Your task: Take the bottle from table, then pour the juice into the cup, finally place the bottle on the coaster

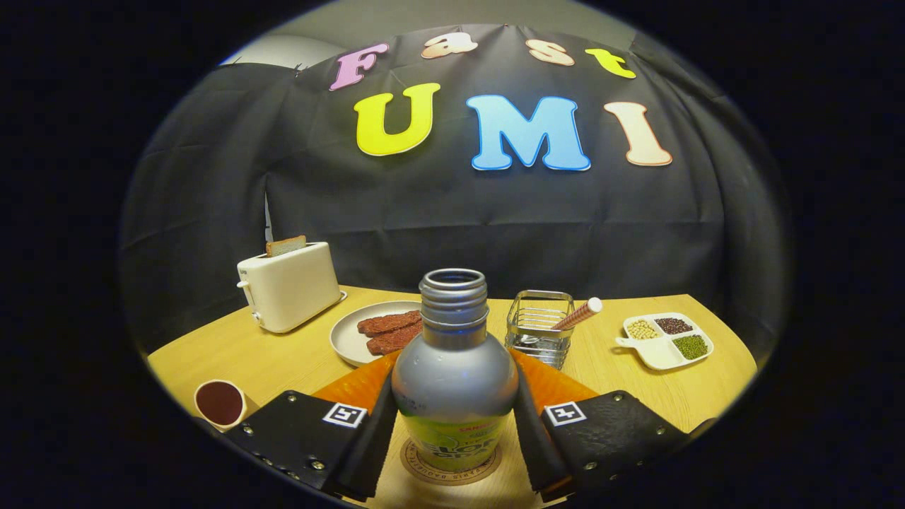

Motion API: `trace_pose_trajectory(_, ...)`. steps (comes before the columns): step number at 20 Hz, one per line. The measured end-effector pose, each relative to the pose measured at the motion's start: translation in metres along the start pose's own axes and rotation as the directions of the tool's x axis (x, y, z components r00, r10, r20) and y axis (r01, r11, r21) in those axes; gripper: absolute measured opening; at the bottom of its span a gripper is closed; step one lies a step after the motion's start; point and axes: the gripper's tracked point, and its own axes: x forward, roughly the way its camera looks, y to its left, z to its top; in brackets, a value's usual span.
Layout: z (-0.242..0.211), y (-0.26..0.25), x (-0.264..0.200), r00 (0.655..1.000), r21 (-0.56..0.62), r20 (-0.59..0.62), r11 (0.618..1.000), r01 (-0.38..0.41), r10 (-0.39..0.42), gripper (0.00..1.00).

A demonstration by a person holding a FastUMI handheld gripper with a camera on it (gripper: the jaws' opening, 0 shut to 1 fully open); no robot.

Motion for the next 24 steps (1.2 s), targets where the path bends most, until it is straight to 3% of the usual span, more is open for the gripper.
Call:
trace_pose_trajectory(2, 0.000, 0.001, -0.001, 1.000, -0.002, 0.008, 1.000, -0.005, 0.005, 0.77)
trace_pose_trajectory(4, 0.007, 0.007, -0.004, 0.999, -0.005, 0.033, 1.000, -0.027, 0.027, 0.83)
trace_pose_trajectory(5, 0.019, 0.006, -0.010, 0.998, -0.017, 0.056, 1.000, -0.024, 0.025, 1.00)
trace_pose_trajectory(9, 0.052, 0.014, -0.018, 0.991, -0.045, 0.126, 0.998, -0.033, 0.038, 0.98)
trace_pose_trajectory(16, 0.178, -0.017, -0.071, 0.958, -0.035, 0.247, 0.987, 0.159, -0.145, 0.98)
trace_pose_trajectory(19, 0.233, -0.025, -0.093, 0.947, 0.011, 0.280, 0.987, 0.162, -0.159, 0.98)
trace_pose_trajectory(22, 0.281, -0.052, -0.118, 0.926, 0.040, 0.290, 0.970, 0.239, -0.240, 0.98)
trace_pose_trajectory(24, 0.307, -0.053, -0.134, 0.918, 0.031, 0.310, 0.968, 0.251, -0.248, 0.98)
